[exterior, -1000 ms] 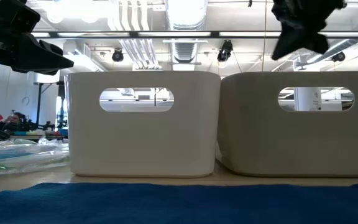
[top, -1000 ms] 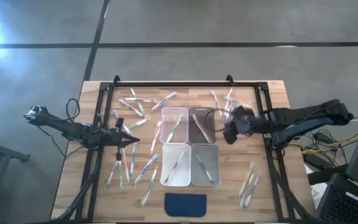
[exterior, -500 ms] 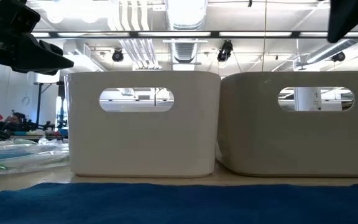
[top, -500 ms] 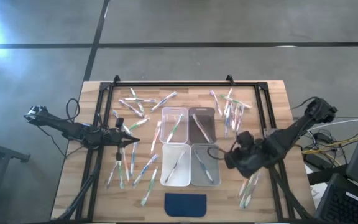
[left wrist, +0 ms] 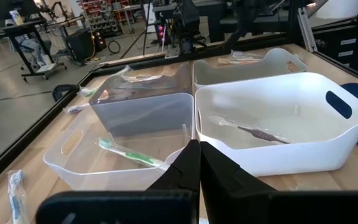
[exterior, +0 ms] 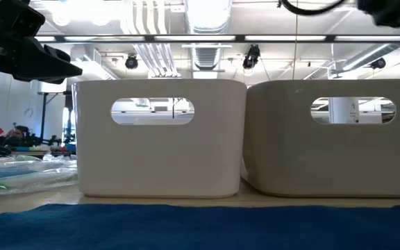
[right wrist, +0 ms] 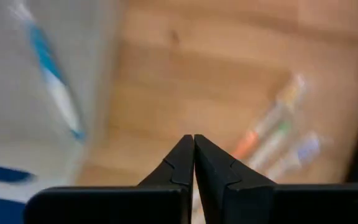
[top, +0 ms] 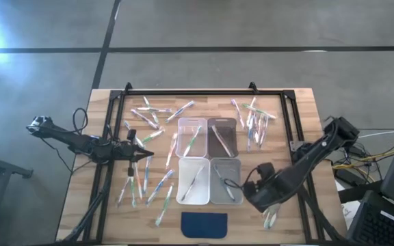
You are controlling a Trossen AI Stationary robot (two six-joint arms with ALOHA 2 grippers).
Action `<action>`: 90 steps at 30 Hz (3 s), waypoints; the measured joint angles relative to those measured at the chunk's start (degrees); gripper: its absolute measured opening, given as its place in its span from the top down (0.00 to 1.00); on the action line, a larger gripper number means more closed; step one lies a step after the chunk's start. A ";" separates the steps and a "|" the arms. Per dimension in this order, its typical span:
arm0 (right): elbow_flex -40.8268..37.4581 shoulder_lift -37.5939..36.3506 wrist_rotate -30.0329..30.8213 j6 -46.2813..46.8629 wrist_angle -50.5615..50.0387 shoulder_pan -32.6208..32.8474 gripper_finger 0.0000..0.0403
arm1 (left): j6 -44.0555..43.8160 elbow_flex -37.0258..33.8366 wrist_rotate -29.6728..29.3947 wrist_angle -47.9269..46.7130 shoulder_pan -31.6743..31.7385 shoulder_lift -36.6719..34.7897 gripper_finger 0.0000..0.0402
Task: Pick & Place Toothbrushes
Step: Put the orange toothbrush into the black bin
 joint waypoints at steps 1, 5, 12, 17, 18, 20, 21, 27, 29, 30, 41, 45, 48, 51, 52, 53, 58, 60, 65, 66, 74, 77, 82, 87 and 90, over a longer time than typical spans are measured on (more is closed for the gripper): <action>0.04 0.86 -1.43 0.65 0.02 0.47 0.94 | 0.01 0.00 0.00 -0.02 0.00 0.00 0.99; -0.04 2.92 -3.21 5.41 0.25 2.98 0.84 | 0.00 0.00 0.00 -0.02 0.00 0.00 0.99; -1.46 2.58 -3.54 10.87 0.69 5.19 0.62 | -0.01 0.00 0.00 -0.07 0.00 0.00 0.99; -4.41 2.58 -3.08 10.85 3.71 4.84 0.52 | -0.01 0.00 0.00 -0.15 0.00 0.00 0.99; -5.33 2.58 -3.04 10.85 5.01 4.84 0.51 | 0.00 0.00 0.00 -0.16 0.00 0.00 0.99; -7.26 2.58 -3.06 10.92 8.06 4.86 0.50 | 0.01 0.00 0.00 -0.20 0.00 0.00 0.99; -8.21 2.58 -3.05 10.94 9.55 4.86 0.49 | -0.01 0.00 0.00 -0.20 0.00 0.00 0.99; -13.31 2.58 -3.15 10.80 17.30 4.88 0.49 | 0.01 0.00 0.00 -0.20 0.00 0.00 0.99; -13.82 2.58 -3.40 10.77 17.52 4.99 0.50 | 0.01 0.00 0.00 -0.21 0.00 0.00 0.99; -13.90 2.49 -3.48 10.70 17.68 5.02 0.51 | 0.00 0.00 0.00 -0.22 0.00 0.00 0.99; -16.40 1.35 -7.48 11.24 22.16 5.90 0.56 | 0.01 0.00 0.00 -0.26 0.04 0.00 0.99; -18.04 1.35 -7.47 11.16 24.61 5.92 0.57 | 0.01 0.00 0.00 -0.26 0.04 0.00 0.99; -19.16 1.35 -7.74 11.13 26.24 6.04 0.58 | 0.00 0.00 0.00 -0.26 0.03 0.00 0.99; -20.00 1.37 -7.96 11.11 27.65 6.13 0.56 | 0.01 0.00 0.00 -0.26 0.02 0.00 0.99; -20.06 1.37 -7.96 11.11 27.71 6.13 0.56 | 0.01 0.00 0.00 -0.26 0.00 0.00 0.99; -20.16 1.37 -7.94 11.11 27.86 6.13 0.55 | 0.01 0.00 0.00 -0.26 0.00 0.00 0.99; -20.63 1.37 -6.23 10.45 29.45 6.13 0.52 | 0.00 0.00 0.00 -0.26 0.00 0.00 0.99; -20.66 1.37 -5.93 10.22 29.48 6.13 0.53 | 0.00 0.00 0.00 -0.26 0.00 0.00 0.99; -21.25 1.37 -6.16 10.26 29.39 6.13 0.58 | -0.01 0.00 0.00 -0.26 0.00 0.00 0.99; -21.42 1.37 -6.31 10.26 29.42 6.13 0.60 | 0.00 0.00 0.00 -0.26 0.00 0.00 0.99; -21.99 1.31 -6.80 10.13 30.72 6.13 0.78 | 0.01 0.00 0.00 -0.24 0.00 0.00 0.99; -21.99 1.31 -6.59 9.99 31.21 6.13 0.86 | 0.01 0.00 0.00 -0.24 0.00 0.00 0.99; -22.02 1.31 -5.80 9.61 31.66 6.11 0.96 | 0.00 0.00 0.00 -0.24 0.00 0.00 0.99; -22.08 1.33 -3.18 9.56 32.12 6.11 0.94 | 0.01 0.00 0.00 -0.24 0.00 -0.01 0.99; -22.15 1.33 -2.58 9.35 31.81 6.00 0.96 | 0.00 0.00 0.00 -0.24 0.00 0.00 0.99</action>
